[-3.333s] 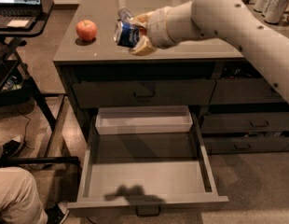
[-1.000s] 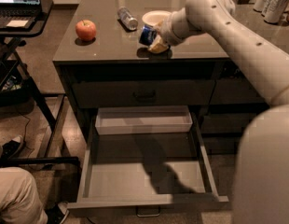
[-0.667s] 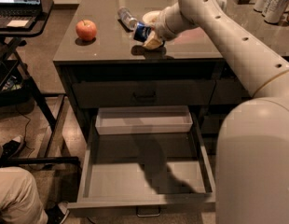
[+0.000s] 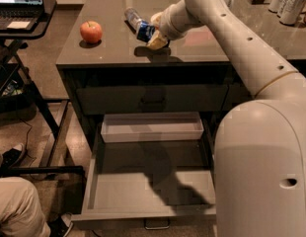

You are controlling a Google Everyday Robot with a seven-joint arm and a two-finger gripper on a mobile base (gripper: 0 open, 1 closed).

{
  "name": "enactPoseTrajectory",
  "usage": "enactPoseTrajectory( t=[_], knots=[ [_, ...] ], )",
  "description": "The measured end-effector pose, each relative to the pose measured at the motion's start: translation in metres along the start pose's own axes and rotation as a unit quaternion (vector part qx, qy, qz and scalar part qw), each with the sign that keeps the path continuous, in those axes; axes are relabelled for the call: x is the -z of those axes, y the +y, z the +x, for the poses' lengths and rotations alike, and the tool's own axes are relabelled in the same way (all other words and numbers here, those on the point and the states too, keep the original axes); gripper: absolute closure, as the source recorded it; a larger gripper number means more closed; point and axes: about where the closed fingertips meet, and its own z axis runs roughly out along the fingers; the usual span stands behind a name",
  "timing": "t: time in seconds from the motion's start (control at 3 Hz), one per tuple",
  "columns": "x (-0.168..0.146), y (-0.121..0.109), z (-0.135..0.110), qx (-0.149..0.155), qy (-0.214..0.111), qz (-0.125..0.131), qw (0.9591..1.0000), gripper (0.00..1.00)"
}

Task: Pick pepsi can from middle drawer and place on counter

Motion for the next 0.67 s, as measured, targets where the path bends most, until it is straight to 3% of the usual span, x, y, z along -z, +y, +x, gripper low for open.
enactPoseTrajectory(
  t=[0.67],
  knots=[
    [0.0005,-0.0031,-0.0055,-0.001,-0.004,0.004,1.0000,0.35]
  ],
)
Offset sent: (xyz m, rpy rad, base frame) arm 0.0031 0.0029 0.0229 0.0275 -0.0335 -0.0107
